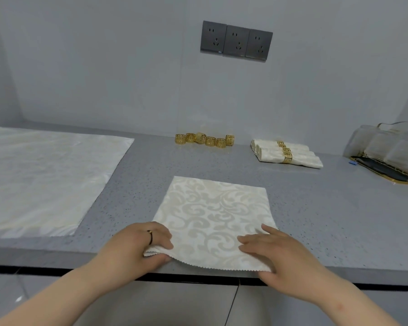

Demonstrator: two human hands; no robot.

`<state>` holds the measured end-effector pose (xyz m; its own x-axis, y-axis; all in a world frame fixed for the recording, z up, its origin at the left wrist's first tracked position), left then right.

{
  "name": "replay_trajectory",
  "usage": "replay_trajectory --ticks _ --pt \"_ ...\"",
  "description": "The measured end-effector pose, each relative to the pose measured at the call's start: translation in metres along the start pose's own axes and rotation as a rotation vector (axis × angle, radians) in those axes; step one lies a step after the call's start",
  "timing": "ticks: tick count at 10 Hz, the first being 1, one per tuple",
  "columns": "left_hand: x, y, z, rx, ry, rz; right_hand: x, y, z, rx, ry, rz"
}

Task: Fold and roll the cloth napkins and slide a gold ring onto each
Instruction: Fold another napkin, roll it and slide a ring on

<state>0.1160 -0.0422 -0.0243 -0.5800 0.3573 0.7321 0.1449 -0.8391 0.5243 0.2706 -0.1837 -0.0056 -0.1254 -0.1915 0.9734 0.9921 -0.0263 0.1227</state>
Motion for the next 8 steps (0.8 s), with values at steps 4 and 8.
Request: replay_trajectory --ticks 4,8 --pt "0.004 0.014 0.003 -0.169 0.096 0.331 -0.014 0.027 -0.023 -0.098 0.066 0.252" --pt "0.004 0.007 0.016 -0.181 0.025 0.416 -0.028 0.035 -0.026 -0.148 -0.005 0.059"
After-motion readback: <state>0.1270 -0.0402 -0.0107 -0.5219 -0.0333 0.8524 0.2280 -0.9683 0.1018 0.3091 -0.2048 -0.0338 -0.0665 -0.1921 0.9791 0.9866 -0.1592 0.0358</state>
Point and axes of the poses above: each hand's wrist, its own z-axis towards the middle knuckle, its own x-axis out of the back of the hand, y = z × x, the point moved 8 cm from there along z, towards the middle knuckle, and after that the axes turned 1 degree about x, right-handed, at the moved point
